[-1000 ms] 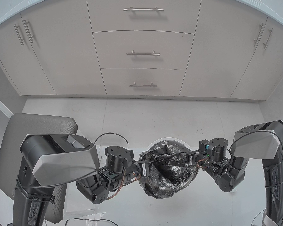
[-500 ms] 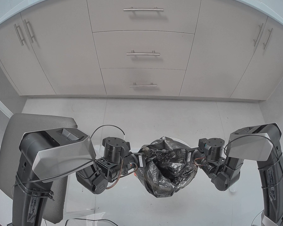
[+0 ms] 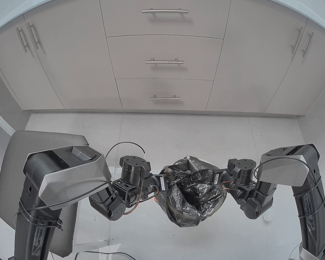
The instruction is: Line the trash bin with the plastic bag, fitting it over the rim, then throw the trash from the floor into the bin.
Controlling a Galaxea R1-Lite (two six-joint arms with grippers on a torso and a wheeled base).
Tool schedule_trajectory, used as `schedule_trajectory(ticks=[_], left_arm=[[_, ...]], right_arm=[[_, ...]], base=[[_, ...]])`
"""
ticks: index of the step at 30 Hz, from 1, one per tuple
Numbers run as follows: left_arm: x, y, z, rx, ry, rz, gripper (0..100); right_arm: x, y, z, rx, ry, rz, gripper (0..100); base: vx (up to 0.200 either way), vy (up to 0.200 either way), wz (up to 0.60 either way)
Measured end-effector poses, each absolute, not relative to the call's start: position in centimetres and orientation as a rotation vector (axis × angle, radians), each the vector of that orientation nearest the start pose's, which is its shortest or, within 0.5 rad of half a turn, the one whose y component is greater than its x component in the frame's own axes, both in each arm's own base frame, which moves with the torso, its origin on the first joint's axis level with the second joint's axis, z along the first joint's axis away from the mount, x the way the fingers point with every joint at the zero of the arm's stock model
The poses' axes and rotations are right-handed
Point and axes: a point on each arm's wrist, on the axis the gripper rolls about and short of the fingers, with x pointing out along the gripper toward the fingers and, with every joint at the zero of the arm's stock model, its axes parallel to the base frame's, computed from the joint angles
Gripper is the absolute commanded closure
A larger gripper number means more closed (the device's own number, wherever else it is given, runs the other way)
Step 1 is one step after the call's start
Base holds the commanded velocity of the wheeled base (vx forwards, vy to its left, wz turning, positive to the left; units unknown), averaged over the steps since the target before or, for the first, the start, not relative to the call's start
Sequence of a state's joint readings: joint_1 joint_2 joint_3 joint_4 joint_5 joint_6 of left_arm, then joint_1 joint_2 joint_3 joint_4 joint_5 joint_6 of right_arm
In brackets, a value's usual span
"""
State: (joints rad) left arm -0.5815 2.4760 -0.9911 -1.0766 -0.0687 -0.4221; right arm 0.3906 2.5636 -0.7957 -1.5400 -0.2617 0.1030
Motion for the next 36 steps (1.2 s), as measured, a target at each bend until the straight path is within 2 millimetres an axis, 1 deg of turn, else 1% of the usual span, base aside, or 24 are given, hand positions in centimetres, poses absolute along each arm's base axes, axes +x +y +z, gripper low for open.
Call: schedule_trajectory(ticks=[18, 23, 27, 33, 36], left_arm=[[34.79, -23.24, -2.29, -0.295, 0.52, -0.54, 100], [34.75, -23.02, -2.08, -0.31, 0.467, -0.55, 100], [34.61, -22.81, -2.38, -0.307, 0.454, -0.55, 100], [34.42, -22.71, -2.72, -0.299, 0.462, -0.549, 100], [34.39, -22.73, -2.81, -0.298, 0.464, -0.548, 100]], right_arm=[[36.31, 14.13, -4.51, 0.027, 0.224, 0.117, 0], [36.33, 14.13, -4.5, 0.027, 0.224, 0.116, 0], [36.35, 14.14, -4.48, 0.027, 0.224, 0.116, 0], [36.35, 14.14, -4.45, 0.027, 0.223, 0.115, 0], [36.35, 14.14, -4.46, 0.026, 0.224, 0.115, 0]], base=[[0.0, 0.0, 0.0], [0.0, 0.0, 0.0], [0.0, 0.0, 0.0], [0.2, 0.0, 0.0], [0.0, 0.0, 0.0]])
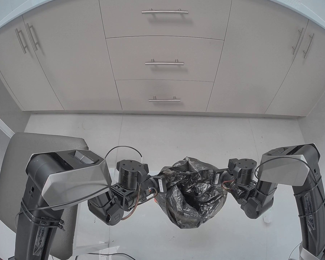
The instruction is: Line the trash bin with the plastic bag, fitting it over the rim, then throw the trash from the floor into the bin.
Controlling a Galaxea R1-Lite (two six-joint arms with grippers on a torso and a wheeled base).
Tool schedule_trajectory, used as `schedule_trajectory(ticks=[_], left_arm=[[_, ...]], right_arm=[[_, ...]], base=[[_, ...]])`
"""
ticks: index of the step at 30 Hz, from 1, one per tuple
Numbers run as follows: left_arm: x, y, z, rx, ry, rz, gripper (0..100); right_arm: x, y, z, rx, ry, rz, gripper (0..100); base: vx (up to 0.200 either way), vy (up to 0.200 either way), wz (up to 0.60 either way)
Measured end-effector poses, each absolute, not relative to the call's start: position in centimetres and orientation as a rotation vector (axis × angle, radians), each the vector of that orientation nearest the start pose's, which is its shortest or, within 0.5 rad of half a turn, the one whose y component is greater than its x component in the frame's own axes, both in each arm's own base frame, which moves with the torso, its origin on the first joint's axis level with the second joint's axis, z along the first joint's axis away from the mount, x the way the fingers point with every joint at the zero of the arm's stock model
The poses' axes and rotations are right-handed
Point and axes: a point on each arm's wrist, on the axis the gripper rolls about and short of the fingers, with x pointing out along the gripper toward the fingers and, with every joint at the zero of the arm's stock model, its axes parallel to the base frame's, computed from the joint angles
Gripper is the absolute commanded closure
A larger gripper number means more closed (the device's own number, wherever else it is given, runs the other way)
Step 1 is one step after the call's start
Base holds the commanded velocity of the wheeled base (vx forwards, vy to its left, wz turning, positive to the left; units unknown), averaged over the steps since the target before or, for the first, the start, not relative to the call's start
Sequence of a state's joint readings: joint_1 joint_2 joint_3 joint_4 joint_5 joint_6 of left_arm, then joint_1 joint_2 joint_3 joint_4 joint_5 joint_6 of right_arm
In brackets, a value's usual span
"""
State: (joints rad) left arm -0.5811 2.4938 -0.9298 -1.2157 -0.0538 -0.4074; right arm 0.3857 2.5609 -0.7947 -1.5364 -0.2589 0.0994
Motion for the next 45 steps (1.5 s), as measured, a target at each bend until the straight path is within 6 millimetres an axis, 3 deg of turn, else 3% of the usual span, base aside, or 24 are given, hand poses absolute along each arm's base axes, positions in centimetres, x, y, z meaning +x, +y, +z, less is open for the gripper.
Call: schedule_trajectory(ticks=[27, 33, 45], left_arm=[[34.09, -22.86, -3.17, -0.292, 0.467, -0.554, 100], [34.05, -22.9, -3.3, -0.29, 0.47, -0.556, 100], [34.0, -22.97, -3.39, -0.289, 0.471, -0.557, 100]], right_arm=[[36.26, 14.19, -4.83, 0.017, 0.238, 0.118, 0], [36.24, 14.18, -4.85, 0.017, 0.238, 0.118, 0], [36.23, 14.18, -5.06, 0.014, 0.242, 0.118, 0]], base=[[0.0, 0.0, 0.0], [0.2, 0.0, 0.0], [0.0, 0.0, 0.0]])
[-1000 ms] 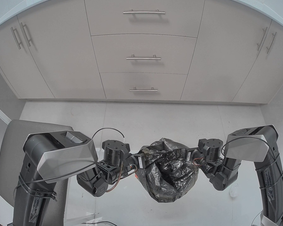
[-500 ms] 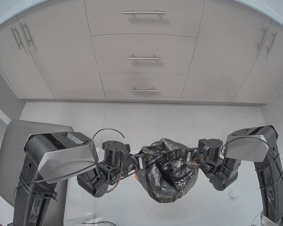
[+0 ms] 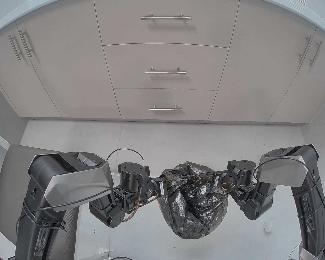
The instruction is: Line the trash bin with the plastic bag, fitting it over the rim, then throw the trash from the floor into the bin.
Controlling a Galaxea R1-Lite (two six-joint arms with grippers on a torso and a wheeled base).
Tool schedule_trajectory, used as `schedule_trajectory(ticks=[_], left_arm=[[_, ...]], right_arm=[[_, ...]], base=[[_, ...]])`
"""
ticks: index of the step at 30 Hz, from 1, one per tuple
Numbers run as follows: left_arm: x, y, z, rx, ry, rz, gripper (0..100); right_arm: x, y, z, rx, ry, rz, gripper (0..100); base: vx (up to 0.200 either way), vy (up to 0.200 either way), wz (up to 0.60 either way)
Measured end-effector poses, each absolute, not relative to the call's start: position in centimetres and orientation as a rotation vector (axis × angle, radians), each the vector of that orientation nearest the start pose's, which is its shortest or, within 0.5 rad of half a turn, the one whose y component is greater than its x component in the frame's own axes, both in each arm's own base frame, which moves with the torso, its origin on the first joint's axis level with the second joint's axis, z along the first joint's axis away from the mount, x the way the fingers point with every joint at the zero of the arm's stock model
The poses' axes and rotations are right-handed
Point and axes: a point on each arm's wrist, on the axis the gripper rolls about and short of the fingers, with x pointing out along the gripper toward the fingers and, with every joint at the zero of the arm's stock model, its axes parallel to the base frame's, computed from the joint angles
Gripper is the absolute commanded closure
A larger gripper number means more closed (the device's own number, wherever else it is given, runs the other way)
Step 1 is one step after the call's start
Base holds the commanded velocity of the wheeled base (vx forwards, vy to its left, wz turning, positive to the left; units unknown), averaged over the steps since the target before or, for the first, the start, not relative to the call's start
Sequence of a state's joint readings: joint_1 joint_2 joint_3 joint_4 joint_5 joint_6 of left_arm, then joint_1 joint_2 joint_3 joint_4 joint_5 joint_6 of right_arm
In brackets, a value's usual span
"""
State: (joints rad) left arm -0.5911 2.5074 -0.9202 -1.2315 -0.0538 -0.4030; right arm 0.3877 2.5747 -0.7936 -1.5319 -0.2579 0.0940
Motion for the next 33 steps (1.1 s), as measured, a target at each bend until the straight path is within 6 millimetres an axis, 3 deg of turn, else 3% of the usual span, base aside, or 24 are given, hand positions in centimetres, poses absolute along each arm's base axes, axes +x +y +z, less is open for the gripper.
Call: schedule_trajectory(ticks=[16, 33], left_arm=[[33.9, -22.7, -4.2, -0.272, 0.615, -0.589, 100], [35.4, -22.1, -4.3, -0.293, 0.768, -0.627, 100]], right_arm=[[36.6, 14.2, -6.1, 0.001, 0.273, 0.124, 0], [40.8, 14.9, -5.8, -0.007, 0.274, 0.138, 0]], base=[[0.0, 0.0, 0.0], [0.0, 0.0, 0.0]])
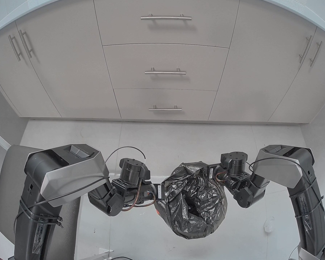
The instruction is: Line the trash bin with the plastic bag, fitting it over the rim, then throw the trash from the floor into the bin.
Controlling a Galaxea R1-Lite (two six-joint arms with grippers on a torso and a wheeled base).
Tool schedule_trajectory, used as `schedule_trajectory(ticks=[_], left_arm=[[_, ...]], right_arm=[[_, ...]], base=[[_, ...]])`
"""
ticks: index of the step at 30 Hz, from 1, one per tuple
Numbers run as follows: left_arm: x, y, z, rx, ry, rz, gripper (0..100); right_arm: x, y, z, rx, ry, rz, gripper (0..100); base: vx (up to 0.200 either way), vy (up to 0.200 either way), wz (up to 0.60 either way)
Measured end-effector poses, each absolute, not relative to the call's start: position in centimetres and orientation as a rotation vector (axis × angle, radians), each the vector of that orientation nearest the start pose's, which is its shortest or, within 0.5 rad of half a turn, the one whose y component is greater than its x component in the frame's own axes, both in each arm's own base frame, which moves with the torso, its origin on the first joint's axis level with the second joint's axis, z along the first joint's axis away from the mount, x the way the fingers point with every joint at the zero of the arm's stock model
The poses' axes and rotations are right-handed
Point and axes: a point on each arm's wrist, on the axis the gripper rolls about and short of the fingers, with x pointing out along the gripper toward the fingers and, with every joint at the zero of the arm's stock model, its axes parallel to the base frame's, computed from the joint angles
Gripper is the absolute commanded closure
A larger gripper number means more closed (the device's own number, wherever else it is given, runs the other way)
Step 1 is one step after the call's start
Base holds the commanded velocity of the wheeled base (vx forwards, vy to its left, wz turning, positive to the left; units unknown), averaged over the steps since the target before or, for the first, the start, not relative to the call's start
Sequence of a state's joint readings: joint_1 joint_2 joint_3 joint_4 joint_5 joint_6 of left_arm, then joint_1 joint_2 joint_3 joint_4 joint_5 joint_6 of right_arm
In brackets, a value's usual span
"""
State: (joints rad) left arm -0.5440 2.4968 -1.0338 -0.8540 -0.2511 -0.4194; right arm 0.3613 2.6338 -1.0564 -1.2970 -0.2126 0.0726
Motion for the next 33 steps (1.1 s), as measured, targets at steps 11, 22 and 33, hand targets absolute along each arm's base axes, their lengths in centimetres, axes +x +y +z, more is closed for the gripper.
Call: schedule_trajectory(ticks=[11, 22, 33], left_arm=[[36.0, -22.0, -4.3, -0.257, 0.935, -0.572, 100], [36.5, -22.4, -3.3, -0.256, 0.908, -0.58, 100], [36.4, -22.3, -3.2, -0.273, 0.818, -0.606, 100]], right_arm=[[41.3, 14.4, -6.6, -0.014, 0.288, 0.124, 0], [40.7, 14.0, -7.2, -0.057, 0.308, 0.133, 0], [37.5, 13.9, -4.8, -0.17, 0.342, 0.298, 0]], base=[[0.0, 0.0, 0.0], [0.0, 0.0, 0.0], [0.0, 0.0, 0.0]])
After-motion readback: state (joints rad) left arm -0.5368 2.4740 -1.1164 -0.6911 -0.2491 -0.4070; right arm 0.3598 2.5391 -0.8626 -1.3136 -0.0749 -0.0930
